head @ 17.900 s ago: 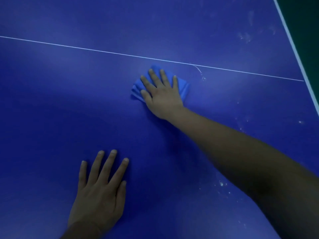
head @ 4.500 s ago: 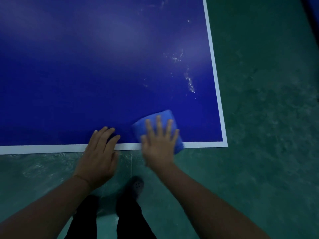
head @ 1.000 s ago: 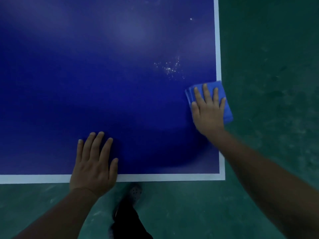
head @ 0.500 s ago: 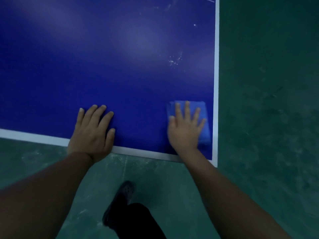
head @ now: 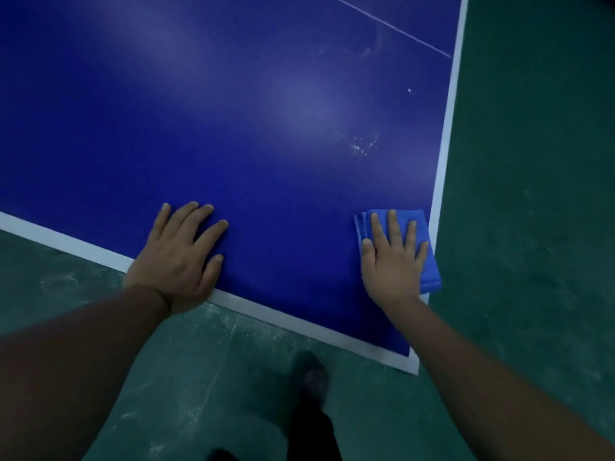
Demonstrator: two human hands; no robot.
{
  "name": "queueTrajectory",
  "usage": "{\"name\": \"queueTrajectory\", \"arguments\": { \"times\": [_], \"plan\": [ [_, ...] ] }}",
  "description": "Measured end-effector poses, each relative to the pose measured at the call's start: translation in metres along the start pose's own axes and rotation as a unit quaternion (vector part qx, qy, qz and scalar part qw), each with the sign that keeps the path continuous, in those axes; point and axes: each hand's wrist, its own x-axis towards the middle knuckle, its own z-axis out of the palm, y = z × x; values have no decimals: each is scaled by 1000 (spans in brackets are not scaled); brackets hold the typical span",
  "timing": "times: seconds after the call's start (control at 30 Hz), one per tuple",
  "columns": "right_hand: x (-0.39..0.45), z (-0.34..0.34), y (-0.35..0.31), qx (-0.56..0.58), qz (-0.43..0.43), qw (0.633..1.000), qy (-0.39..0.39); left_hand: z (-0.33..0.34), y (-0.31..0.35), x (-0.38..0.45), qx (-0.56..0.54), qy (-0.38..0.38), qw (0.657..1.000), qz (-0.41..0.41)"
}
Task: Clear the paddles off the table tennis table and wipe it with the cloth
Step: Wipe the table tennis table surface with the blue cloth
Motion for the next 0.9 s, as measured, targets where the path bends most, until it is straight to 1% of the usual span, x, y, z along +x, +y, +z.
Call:
{"name": "queueTrajectory", "arguments": {
  "times": [0.03,0.13,0.27,0.3,0.37,0.47,0.53,0.57,0.63,0.7,0.77,0.83,0.87,0.9],
  "plan": [
    [4,2,-10,-2,-18,1000,1,0,0,0,5,-7,1000,-4],
    [4,4,-36,-15,-106,994,-4,-2,3,0,10,-17,1000,-23],
    [20,2,-88,-29,-209,977,-15,-6,10,-2,6,0,997,-73],
    [31,2,-108,-20,-238,971,-15,-6,14,-2,8,15,995,-100],
    [52,3,-153,-3,-287,958,-17,-4,31,-4,0,61,981,-185],
    [82,2,-213,15,-348,937,-30,6,84,7,-43,134,940,-310],
    [110,-2,-233,3,-395,918,-38,15,122,20,-65,156,921,-352],
    [130,-7,-234,-8,-413,910,-35,18,136,27,-70,155,916,-363],
    [184,-18,-219,-23,-402,915,-25,23,153,35,-63,127,913,-384],
    [245,-31,-190,-32,-344,938,-13,26,156,38,-52,103,910,-399],
    [295,-46,-163,-37,-280,959,-28,27,156,40,-48,90,912,-398],
    [308,-52,-161,-34,-247,967,-42,28,155,41,-50,79,912,-399],
    [297,-51,-168,-30,-249,967,-39,28,154,41,-49,75,911,-402],
    [276,-48,-177,-32,-271,962,-31,27,154,41,-47,71,911,-404]
  ]
}}
